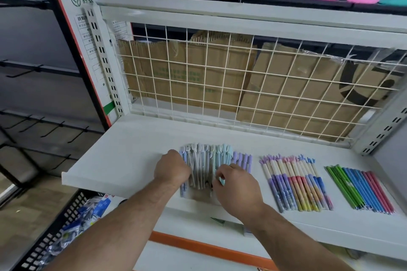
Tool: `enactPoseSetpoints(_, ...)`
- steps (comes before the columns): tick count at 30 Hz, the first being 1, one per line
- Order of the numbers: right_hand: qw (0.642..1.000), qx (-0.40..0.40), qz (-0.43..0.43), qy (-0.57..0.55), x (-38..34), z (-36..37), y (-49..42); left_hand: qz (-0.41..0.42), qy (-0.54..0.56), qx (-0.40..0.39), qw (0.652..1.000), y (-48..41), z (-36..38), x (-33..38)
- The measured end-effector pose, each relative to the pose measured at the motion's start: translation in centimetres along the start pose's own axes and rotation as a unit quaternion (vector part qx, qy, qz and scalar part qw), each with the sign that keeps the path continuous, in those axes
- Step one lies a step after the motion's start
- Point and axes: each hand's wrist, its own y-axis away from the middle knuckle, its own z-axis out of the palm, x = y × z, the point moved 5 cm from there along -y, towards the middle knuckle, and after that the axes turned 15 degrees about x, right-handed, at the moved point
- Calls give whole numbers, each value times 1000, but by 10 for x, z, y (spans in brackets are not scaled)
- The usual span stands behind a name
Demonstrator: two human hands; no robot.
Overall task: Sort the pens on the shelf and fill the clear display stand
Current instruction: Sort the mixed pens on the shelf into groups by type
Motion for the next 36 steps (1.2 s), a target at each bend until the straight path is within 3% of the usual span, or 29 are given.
enactPoseSetpoints(11,1000,-9,13,-22,6,-10,1,-35,-3,-4,999,-4,4,-3)
enactPoseSetpoints(17,995,-42,58,-74,10,-6,4,-105,77,-14,991,-2,1,-14)
enactPoseSetpoints(20,981,-53,109,-152,10,-3,4,-141,189,-25,971,2,-1,-17)
enactPoseSetpoints(26,946,-36,193,-258,3,-14,0,-103,314,-74,941,27,-17,3)
enactPoseSetpoints(36,894,19,297,-336,-17,-32,12,9,366,-185,912,77,-43,32)
